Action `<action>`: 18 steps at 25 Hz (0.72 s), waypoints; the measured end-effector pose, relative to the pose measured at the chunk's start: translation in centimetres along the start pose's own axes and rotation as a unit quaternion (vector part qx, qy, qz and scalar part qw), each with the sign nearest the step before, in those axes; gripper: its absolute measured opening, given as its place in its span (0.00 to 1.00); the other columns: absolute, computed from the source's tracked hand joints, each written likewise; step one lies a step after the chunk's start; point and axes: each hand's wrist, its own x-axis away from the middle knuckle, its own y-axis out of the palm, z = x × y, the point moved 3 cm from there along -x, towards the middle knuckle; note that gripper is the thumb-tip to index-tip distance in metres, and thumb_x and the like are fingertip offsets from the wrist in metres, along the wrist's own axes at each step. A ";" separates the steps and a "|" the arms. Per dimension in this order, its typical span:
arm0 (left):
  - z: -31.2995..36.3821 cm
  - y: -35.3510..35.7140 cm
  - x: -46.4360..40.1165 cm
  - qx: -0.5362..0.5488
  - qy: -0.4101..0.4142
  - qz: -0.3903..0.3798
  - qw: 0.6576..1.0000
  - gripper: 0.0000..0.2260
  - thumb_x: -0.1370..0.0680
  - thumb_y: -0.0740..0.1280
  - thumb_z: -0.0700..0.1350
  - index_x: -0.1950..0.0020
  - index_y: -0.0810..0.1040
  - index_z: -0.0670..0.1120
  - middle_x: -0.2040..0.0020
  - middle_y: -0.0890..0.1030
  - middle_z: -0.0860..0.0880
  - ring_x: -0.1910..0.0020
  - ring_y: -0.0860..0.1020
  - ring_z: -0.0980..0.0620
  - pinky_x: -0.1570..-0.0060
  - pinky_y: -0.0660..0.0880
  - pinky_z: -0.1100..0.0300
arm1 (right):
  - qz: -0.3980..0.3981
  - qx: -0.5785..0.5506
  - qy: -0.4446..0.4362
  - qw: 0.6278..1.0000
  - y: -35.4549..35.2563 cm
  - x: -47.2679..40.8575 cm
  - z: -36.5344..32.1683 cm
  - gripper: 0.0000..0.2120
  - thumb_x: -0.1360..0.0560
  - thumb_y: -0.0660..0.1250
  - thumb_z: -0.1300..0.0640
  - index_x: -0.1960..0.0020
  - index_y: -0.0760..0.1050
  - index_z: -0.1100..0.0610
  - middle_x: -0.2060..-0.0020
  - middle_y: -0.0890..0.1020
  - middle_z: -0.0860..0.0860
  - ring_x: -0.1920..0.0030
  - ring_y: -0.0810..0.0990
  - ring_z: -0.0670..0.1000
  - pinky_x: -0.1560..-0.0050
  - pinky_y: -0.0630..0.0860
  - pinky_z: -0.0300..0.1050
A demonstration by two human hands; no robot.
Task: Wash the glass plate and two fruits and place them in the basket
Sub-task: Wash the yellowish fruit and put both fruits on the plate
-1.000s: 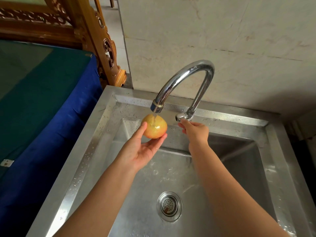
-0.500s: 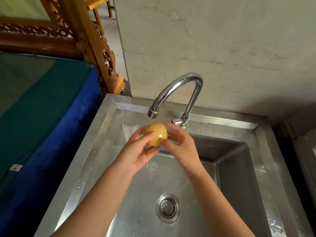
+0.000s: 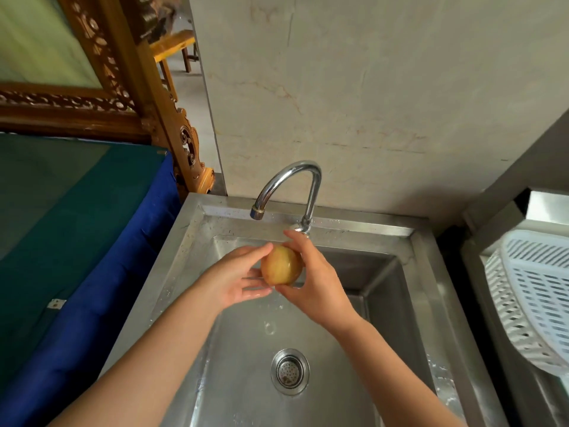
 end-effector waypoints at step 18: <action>-0.2 9.0 9.4 -0.110 0.057 -0.244 0.962 0.10 0.27 0.69 0.42 0.46 0.77 0.48 0.52 0.82 0.46 0.54 0.82 0.49 0.56 0.80 0.55 | 0.144 -0.477 0.289 0.817 -8.8 11.4 -7.2 0.12 0.25 0.64 0.56 0.44 0.77 0.57 0.51 0.81 0.59 0.51 0.81 0.57 0.47 0.79 0.53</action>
